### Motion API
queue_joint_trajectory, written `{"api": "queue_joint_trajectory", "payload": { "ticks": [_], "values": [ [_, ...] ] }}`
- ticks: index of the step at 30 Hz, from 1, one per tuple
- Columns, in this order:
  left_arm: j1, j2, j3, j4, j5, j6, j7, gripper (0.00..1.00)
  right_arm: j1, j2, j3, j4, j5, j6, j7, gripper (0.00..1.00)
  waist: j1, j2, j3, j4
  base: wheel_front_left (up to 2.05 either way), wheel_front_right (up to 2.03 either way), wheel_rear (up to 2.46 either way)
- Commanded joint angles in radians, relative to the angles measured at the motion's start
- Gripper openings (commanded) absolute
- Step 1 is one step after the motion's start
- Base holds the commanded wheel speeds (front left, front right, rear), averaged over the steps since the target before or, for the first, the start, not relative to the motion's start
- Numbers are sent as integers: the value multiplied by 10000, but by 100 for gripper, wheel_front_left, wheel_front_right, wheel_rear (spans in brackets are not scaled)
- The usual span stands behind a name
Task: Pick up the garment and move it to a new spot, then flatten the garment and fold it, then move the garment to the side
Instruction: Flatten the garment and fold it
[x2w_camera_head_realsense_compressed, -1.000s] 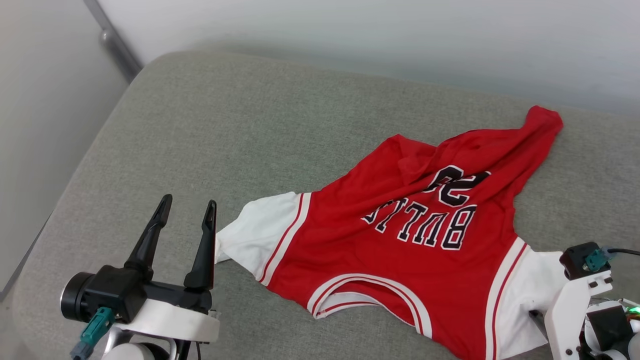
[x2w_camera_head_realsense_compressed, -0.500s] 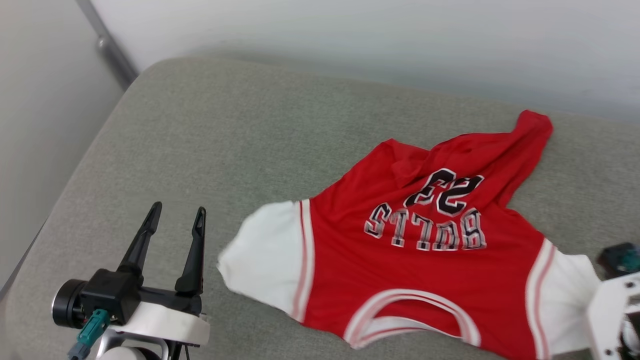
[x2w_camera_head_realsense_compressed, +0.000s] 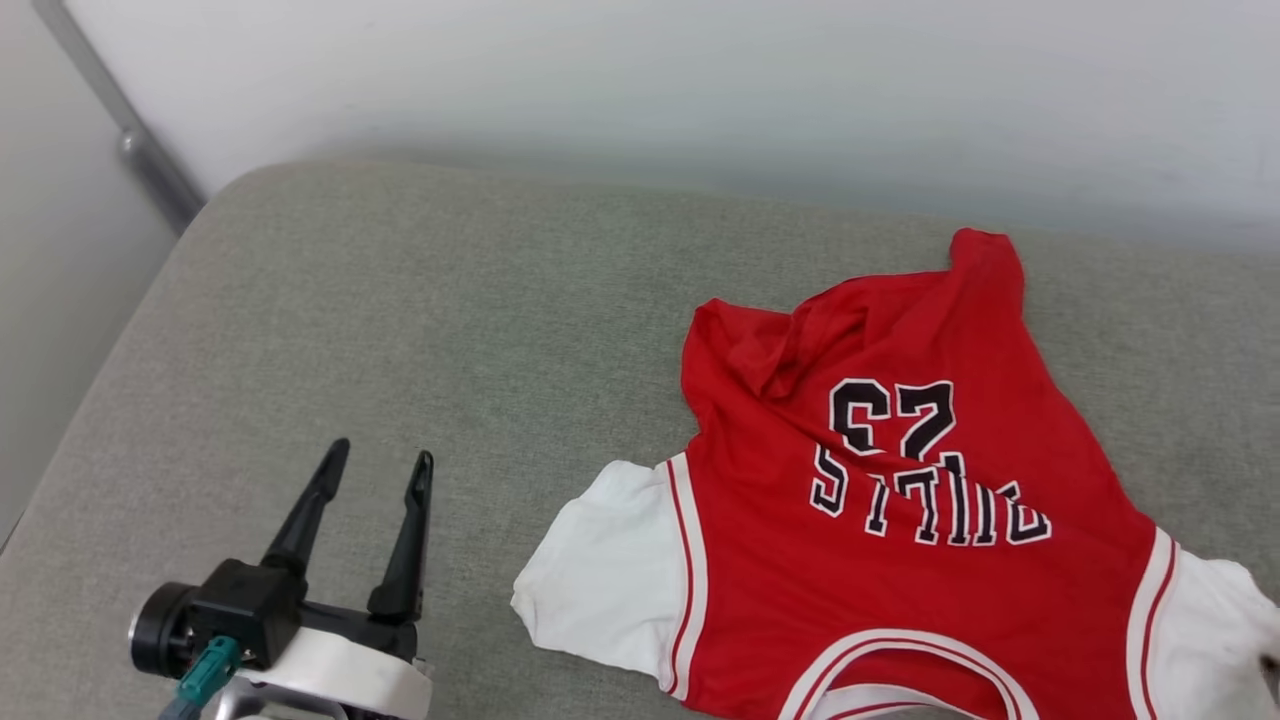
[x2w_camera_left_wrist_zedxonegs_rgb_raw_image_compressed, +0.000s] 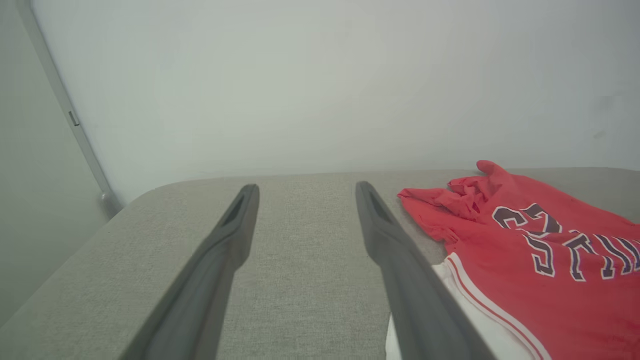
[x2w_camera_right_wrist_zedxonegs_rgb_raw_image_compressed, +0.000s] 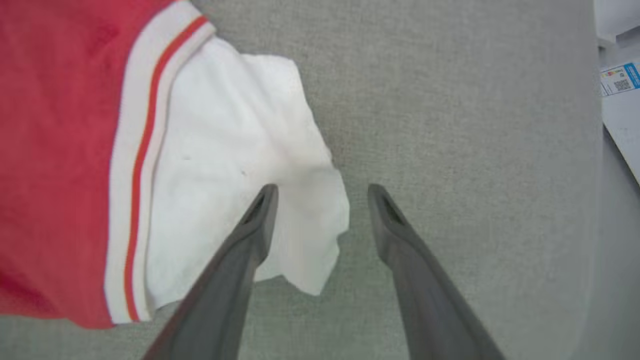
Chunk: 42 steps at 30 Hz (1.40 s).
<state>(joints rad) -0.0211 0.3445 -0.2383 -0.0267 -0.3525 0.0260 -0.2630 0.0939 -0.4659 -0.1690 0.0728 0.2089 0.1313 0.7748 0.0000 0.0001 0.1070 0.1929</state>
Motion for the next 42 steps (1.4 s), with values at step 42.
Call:
{"api": "queue_joint_trajectory", "payload": {
  "ticks": [42],
  "values": [
    [1203, 1512, -709, -988, -1881, 1041, 7638, 100, 472, 2782, 1010, -2572, 1014, -7, -9535, 100, 0, -1, 1114, -2455, 0, 0, 0]
  ]
}}
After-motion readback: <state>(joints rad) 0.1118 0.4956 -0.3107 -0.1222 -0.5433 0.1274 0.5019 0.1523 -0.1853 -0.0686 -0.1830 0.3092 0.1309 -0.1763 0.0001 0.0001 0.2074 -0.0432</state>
